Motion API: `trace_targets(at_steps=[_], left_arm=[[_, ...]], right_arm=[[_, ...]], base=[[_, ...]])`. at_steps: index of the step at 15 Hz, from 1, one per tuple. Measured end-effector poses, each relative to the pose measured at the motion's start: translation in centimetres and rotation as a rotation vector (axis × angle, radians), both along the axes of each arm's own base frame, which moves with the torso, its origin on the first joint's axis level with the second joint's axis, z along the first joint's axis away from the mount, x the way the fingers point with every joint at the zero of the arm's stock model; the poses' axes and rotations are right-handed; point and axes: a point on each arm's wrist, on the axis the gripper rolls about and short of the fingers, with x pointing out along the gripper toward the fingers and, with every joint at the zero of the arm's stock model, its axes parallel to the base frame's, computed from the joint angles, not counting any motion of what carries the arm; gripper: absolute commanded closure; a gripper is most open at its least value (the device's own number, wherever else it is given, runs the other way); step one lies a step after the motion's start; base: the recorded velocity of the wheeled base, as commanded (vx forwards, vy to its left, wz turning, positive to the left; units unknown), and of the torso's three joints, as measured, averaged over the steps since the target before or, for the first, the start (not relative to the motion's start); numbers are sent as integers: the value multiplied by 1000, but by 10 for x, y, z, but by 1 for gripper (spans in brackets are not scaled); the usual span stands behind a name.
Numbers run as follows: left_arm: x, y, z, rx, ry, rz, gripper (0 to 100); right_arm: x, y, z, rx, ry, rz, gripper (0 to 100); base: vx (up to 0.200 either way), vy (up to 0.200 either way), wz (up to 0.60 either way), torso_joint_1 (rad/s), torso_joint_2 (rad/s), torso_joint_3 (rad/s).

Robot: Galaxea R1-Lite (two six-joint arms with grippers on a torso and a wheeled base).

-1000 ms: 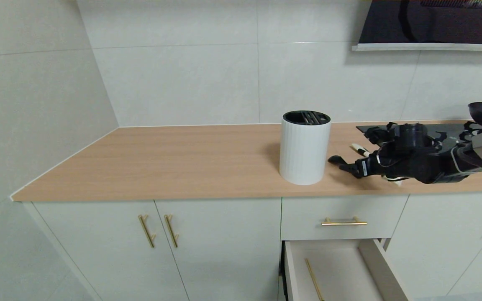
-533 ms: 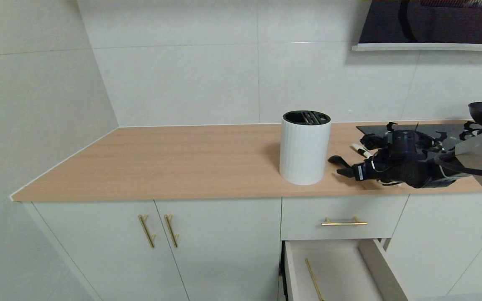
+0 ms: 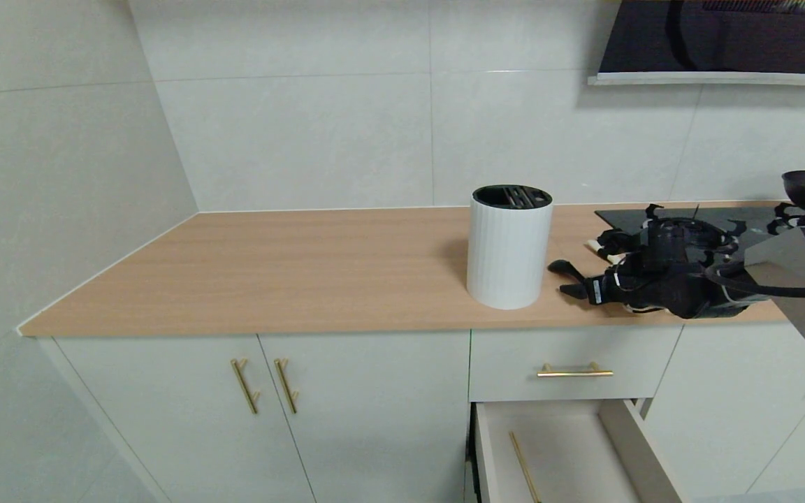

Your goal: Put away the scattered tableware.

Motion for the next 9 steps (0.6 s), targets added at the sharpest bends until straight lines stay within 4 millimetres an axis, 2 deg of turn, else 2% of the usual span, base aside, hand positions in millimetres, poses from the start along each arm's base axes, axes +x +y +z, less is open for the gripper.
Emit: trace_targets(at_steps=[1, 9], left_arm=[[0, 0, 0, 0, 0, -1, 0], [0, 0, 0, 0, 0, -1, 0]], right_arm=[[1, 0, -1, -1, 0, -1, 100], [2, 0, -4, -1, 3, -1, 100]], base=[[0, 0, 0, 0, 0, 0], [0, 0, 0, 0, 0, 0]])
